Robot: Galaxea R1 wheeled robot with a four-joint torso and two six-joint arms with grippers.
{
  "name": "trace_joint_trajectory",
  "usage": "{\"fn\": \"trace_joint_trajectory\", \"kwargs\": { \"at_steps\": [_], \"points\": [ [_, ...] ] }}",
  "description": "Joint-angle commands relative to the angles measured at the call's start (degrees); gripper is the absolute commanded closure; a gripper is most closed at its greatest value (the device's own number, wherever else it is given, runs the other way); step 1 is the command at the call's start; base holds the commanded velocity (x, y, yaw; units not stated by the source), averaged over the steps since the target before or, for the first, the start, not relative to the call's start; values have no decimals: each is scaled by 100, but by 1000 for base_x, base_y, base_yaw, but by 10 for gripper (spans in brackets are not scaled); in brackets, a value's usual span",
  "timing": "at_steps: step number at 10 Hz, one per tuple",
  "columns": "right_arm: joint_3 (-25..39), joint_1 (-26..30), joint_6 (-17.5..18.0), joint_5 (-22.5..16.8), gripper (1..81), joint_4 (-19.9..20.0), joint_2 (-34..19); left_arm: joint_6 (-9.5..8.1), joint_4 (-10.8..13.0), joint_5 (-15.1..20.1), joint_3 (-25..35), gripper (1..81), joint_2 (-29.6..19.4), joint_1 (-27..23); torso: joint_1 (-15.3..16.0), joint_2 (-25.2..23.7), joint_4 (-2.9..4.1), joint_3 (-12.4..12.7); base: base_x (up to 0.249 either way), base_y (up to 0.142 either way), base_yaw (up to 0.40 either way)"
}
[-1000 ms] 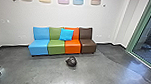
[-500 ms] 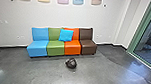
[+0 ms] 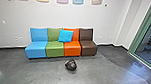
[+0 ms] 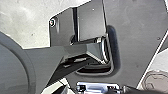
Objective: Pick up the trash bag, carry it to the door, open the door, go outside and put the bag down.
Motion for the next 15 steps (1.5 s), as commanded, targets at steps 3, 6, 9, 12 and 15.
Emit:
{"fn": "trace_joint_trajectory", "kwargs": {
  "at_steps": [3, 6, 9, 12, 15],
  "points": [
    [70, 130, 17, -336, 10, -4, -50, 0, -28, 379, 47, 10, -23, -182, 0, 0, 0, 0, 146, 0, 0],
    [79, 130, 8, -354, 10, -21, -59, -18, -28, 379, 47, 10, -23, -182, 0, 0, 0, 0, 147, 0, 0],
    [71, 130, 8, -371, 10, -21, -68, -26, -28, 379, 47, 10, -23, -182, 0, 0, 0, 0, 147, 0, 0],
    [62, 147, 8, -371, 10, -4, -85, -18, -19, 379, 39, 10, -14, -190, 0, 0, 0, 0, 147, 0, 0],
    [62, 147, 8, -362, 10, -4, -76, -26, -28, 326, 30, 10, -23, -190, 0, 0, 0, 0, 147, 0, 0]
  ]
}}
